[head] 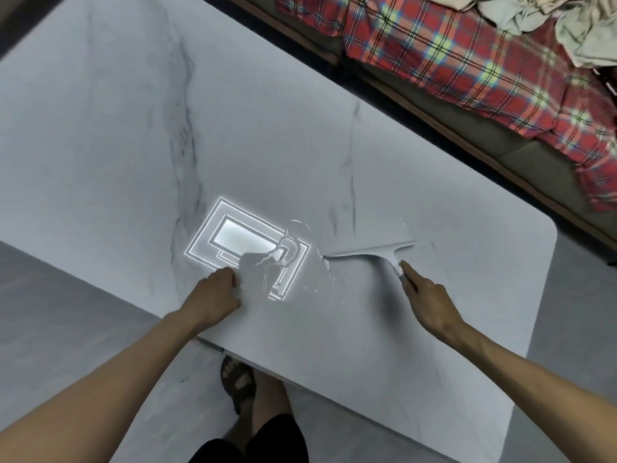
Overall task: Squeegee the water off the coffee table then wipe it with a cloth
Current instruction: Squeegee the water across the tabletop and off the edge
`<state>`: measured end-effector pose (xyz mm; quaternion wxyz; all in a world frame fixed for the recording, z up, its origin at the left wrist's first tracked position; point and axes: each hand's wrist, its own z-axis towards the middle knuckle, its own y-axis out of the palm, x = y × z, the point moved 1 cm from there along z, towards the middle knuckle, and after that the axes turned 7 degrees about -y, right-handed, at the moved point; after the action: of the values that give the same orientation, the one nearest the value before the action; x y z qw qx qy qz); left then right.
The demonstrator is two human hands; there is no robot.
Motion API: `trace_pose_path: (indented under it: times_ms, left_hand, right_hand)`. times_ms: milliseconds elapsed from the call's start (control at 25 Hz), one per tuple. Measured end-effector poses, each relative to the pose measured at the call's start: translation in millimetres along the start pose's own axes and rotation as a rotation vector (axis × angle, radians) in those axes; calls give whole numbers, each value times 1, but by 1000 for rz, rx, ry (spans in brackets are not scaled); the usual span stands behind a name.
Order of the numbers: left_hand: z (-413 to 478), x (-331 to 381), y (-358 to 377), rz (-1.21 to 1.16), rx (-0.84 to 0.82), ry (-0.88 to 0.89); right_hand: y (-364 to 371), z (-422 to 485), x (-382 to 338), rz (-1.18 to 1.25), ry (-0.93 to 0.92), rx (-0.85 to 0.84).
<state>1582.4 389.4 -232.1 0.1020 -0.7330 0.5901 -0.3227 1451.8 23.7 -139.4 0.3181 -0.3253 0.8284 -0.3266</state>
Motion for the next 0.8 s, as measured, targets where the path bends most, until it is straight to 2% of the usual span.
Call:
trace_pose_path:
  times_ms: [120, 240, 320, 440, 520, 640, 800]
  left_hand:
    - [-20, -7, -1, -30, 122, -36]
    - [-36, -20, -7, -125, 276, -54]
    - [-43, -33, -12, -185, 367, -88]
    - [-46, -54, -16, -228, 475, -160]
    - [-43, -69, -17, -283, 516, -189]
    - [-35, -90, -14, -413, 521, -257]
    - [-25, -87, -2, -478, 413, -305]
  right_hand:
    - [-1, -24, -6, 34, -15, 66]
    - [5, -41, -22, -145, -166, 2]
    - [17, -46, -48, -285, -349, -99]
    - [58, -36, -108, -504, -761, -258]
    - [93, -21, -153, -554, -924, -353]
    - [127, 12, -204, -566, -946, -369]
    - [120, 53, -211, -535, -844, -271]
